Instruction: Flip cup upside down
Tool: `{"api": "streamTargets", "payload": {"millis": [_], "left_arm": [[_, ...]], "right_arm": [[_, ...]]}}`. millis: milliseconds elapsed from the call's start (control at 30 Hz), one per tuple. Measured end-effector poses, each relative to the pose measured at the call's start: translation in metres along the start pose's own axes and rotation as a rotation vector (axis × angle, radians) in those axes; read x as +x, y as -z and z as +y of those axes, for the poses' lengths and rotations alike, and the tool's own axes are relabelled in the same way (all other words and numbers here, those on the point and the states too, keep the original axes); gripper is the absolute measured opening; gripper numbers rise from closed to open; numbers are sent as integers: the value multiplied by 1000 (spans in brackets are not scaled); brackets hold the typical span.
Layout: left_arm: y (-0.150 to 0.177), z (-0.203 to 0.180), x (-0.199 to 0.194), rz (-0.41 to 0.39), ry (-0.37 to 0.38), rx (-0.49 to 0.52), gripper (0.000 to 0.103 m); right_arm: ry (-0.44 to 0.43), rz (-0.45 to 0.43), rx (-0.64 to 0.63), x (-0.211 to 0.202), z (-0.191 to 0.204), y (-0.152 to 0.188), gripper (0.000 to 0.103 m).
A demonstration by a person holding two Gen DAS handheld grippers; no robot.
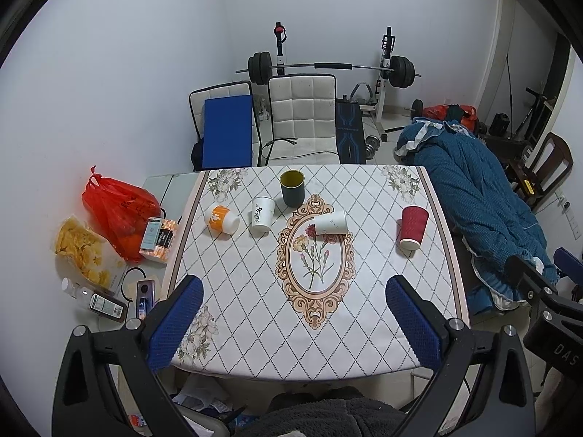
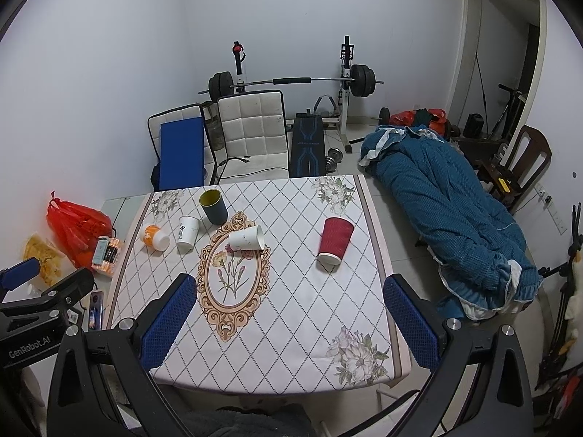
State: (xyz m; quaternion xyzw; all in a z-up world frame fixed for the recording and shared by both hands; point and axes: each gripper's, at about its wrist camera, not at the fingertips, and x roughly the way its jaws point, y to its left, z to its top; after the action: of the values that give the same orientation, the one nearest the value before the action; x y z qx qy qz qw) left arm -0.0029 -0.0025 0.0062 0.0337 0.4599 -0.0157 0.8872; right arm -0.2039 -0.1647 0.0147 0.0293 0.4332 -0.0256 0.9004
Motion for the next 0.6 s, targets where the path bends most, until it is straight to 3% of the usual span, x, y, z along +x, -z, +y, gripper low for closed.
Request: {"api": "streamTargets", "payload": {"millis": [600], "left_arm": [[-5,3,-13,-11,-6,-6,103]], "right_arm": [[-8,0,10,0,0,1,103]]}}
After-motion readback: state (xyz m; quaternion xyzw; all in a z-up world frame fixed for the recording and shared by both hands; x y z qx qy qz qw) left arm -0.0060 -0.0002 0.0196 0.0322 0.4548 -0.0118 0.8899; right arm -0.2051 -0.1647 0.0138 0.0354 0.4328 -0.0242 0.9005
